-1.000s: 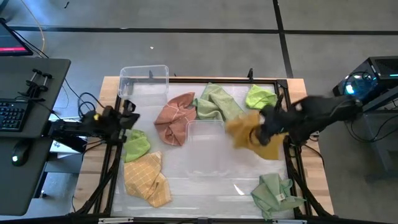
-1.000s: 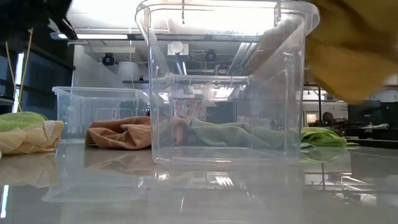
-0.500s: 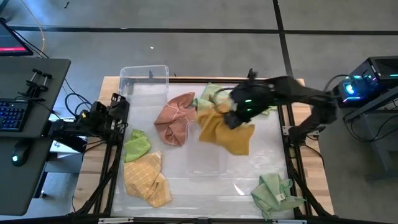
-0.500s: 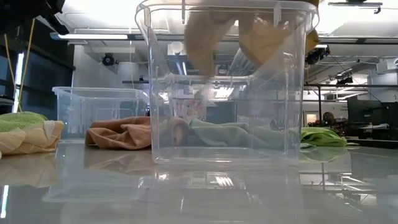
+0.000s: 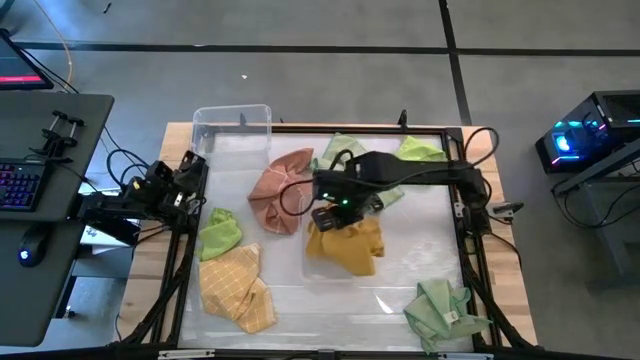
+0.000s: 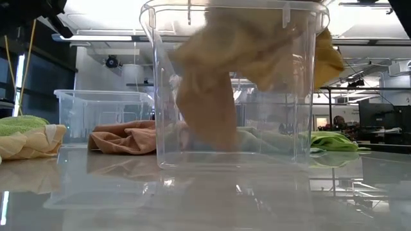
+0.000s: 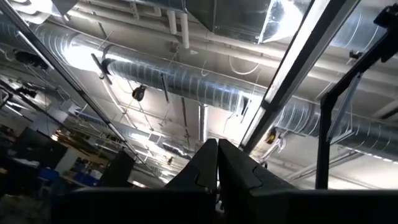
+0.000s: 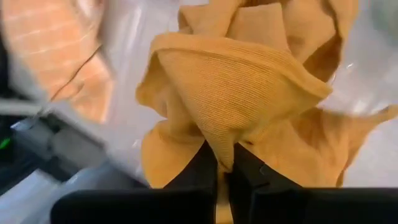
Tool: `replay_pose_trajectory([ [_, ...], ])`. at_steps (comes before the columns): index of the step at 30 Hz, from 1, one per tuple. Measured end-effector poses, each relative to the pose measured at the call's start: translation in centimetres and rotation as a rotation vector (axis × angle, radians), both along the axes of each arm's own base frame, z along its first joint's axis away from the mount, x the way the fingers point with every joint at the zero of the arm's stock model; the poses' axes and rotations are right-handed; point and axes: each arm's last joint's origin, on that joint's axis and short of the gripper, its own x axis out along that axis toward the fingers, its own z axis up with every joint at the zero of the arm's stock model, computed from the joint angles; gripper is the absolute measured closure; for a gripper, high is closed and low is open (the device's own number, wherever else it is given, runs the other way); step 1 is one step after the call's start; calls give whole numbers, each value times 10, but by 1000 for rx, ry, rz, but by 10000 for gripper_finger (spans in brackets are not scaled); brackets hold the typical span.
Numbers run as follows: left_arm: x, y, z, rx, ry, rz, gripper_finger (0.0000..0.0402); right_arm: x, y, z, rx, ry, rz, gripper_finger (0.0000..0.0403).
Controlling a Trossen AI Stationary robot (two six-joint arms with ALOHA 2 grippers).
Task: Sort towels by color in basket
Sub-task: Put the brown towel into the bottom transparent bin
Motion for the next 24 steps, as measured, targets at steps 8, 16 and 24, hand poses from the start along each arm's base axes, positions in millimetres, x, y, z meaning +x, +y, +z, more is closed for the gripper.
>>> replay_pose_trajectory([
  [8,0,0,0,-21,-8,-24,400,24,-3,-26,-52,-13,11,354],
  [16,0,0,0,-21,-8,-24,400,29,-7,-26,-95,-62,43,249],
  [24,0,0,0,-21,-8,-25,400,13,-14,15,-84,-102,158,200],
])
